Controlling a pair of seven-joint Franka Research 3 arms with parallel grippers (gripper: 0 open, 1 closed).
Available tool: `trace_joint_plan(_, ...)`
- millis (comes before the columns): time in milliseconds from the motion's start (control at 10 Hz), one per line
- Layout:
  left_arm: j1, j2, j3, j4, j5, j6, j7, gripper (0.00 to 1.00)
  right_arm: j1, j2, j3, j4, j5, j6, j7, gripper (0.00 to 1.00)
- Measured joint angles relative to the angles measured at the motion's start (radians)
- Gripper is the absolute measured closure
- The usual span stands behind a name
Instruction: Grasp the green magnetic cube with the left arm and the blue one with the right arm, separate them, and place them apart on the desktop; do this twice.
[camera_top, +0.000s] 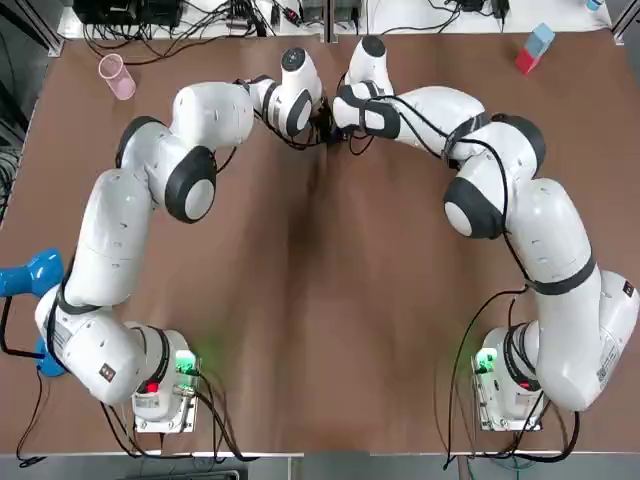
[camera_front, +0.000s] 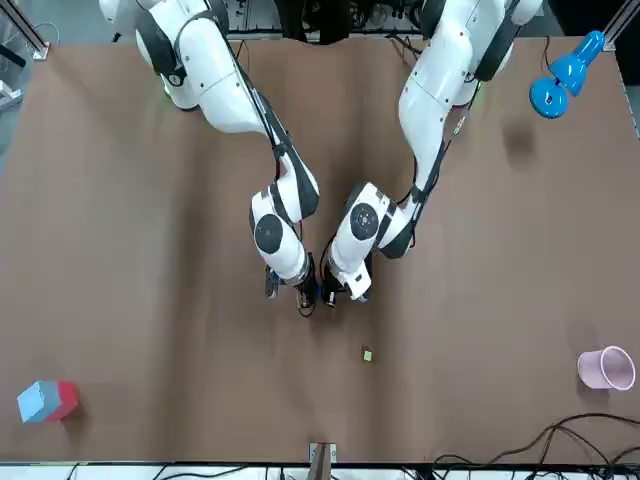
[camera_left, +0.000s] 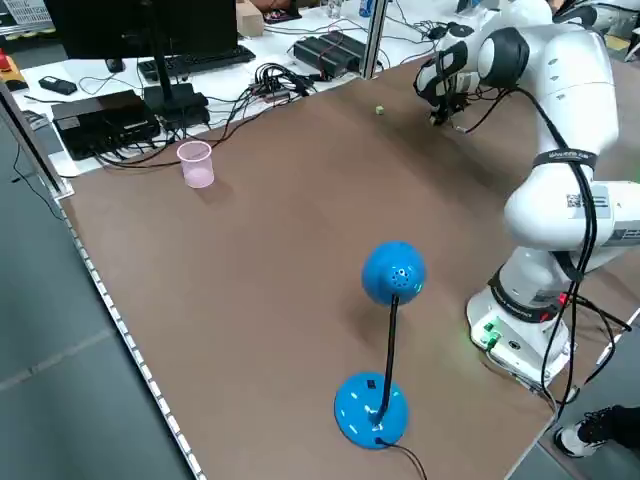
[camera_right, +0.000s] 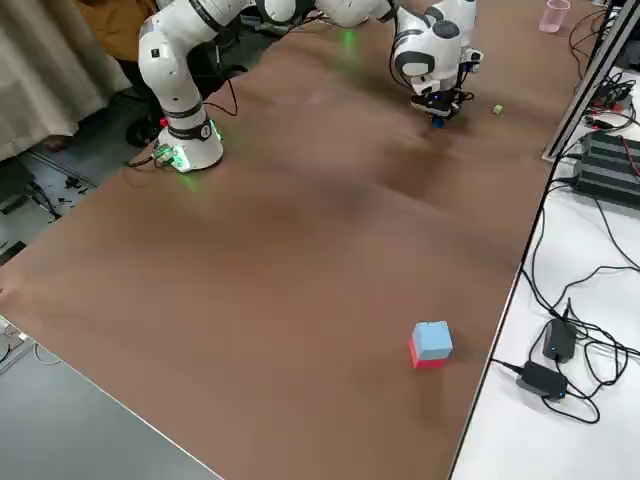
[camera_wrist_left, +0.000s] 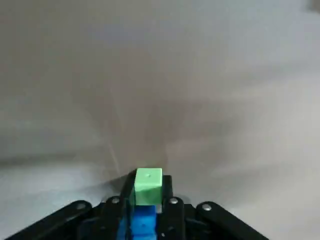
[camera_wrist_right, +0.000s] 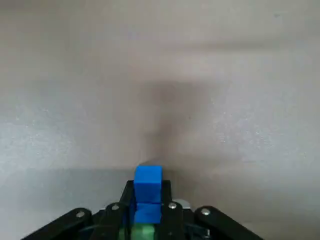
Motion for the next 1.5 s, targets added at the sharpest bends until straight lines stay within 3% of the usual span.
trace_joint_plan(400, 0.005, -0.007, 0.01, 0.0, 0.0, -0.032, 0.006, 0.76, 0.0, 0.0, 0.0, 0.0, -0.002, -0.002, -0.001, 0.76)
trace_joint_plan(900, 0.081, -0.105, 0.017, -0.032, 0.002, -0.446, 0.115, 0.76, 0.001, -0.017, 0.0, 0.0, -0.009, -0.064, -0.003, 0.76)
trace_joint_plan(1100, 0.077, -0.203, 0.013, -0.137, 0.002, -0.516, 0.119, 0.76, 0.005, -0.021, 0.001, -0.005, -0.015, -0.073, -0.01, 0.76)
trace_joint_plan(1400, 0.074, -0.407, -0.055, -0.417, 0.002, -0.528, 0.115, 0.76, 0.011, -0.023, 0.002, -0.013, -0.016, -0.073, -0.026, 0.74)
trace_joint_plan(1500, 0.069, -0.453, -0.091, -0.492, 0.002, -0.529, 0.1, 0.76, 0.011, -0.025, 0.001, -0.013, -0.016, -0.073, -0.037, 0.63)
